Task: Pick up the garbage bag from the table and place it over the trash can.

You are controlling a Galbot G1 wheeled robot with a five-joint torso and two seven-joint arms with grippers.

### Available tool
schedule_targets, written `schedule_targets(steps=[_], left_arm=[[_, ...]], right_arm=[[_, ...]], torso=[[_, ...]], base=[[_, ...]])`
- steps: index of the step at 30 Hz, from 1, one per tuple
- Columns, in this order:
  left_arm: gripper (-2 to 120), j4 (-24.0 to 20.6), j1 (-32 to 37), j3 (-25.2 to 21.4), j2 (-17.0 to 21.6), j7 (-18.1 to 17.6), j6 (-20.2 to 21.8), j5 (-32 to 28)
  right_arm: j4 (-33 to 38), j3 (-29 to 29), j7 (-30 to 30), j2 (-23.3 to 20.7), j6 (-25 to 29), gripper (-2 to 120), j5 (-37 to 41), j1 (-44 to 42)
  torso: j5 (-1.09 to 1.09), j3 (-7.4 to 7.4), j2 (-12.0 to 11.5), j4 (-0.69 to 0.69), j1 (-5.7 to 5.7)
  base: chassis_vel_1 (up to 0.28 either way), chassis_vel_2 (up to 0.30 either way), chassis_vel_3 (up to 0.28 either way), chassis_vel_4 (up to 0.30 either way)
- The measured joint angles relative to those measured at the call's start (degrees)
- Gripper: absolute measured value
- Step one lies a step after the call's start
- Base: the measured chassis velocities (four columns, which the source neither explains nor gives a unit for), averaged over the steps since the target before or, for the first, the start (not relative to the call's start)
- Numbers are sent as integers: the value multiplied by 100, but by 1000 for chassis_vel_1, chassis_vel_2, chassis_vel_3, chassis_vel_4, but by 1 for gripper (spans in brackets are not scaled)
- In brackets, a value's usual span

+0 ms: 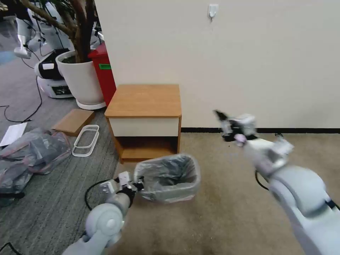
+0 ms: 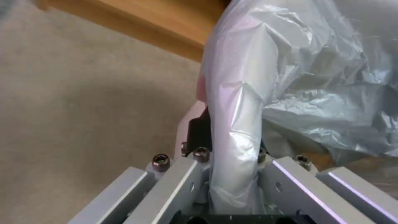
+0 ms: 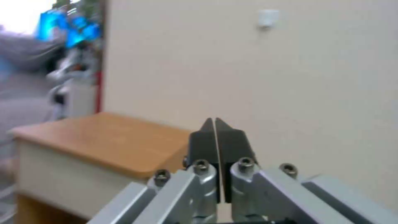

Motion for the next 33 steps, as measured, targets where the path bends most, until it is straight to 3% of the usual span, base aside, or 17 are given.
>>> schedule_targets(steps=[2,4,6,9,11,14,19,33], left_arm=[[2,111,-115,153,-59,-41,-6,59],[2,466,-414,569,-192,-178,-32,213],[2,494,-441,605,-203,-201,-33,220],[2,703,-620,865,-265,-394,-48,346],[2,724,-650,898,-281,-467,-56,361],[2,735,-673,947,-293,-645,1,377],[2,708,-647,940,-311,-740,55,392],[52,477,-672,850,-218,-627,-122,376]], right_arm=[[11,163,117,140,245,6,-27,-279],[9,526,456,599,733,17,-133,-949],[8,547,474,633,752,18,-137,-983],[-12,638,547,832,871,36,-170,-1169],[-27,645,551,854,890,39,-178,-1191],[-61,650,554,877,909,54,-183,-1196],[-87,630,554,887,911,65,-190,-1183],[-158,475,546,961,896,68,-256,-1141]], torso=[[0,0,0,1,0],[-1,0,0,0,0],[-1,0,0,1,0],[1,-1,0,4,0],[1,0,0,5,0],[1,-1,1,5,0],[-1,-1,0,4,0],[-3,2,-2,2,0]], base=[[0,0,0,0],[0,0,0,0],[0,0,0,0],[0,0,0,0],[0,0,0,0],[0,0,0,0],[0,0,0,0],[0,0,0,0]])
